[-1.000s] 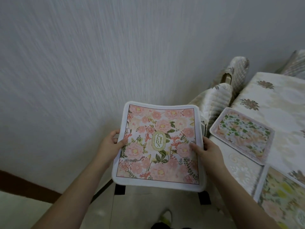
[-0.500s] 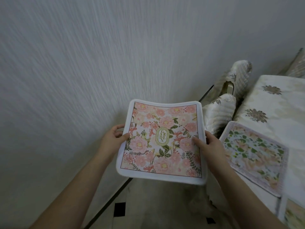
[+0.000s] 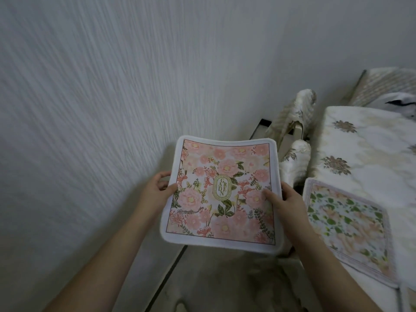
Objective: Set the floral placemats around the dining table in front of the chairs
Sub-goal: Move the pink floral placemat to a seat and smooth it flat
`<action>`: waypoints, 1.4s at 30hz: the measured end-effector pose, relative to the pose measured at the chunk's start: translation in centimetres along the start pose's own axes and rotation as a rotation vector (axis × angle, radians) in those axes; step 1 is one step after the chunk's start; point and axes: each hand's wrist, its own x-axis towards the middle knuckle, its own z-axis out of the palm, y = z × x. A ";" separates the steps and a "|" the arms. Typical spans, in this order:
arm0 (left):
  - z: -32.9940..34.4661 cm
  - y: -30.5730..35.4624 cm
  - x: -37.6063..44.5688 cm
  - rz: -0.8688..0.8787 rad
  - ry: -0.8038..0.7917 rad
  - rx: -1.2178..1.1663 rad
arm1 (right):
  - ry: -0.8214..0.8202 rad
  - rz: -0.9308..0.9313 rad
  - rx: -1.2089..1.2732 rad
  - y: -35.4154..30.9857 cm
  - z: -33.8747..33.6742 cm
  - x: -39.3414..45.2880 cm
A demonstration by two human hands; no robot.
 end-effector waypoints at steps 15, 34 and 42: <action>6.6 3.2 14.2 -0.022 -0.312 0.084 | 0.298 0.061 -0.052 -0.9 -0.1 6.5; 23.2 11.1 29.5 0.003 -0.552 0.169 | 0.513 0.137 0.082 -0.1 -7.7 20.0; 34.3 12.5 34.0 -0.033 -0.809 0.209 | 0.709 0.223 0.126 1.0 -12.0 21.7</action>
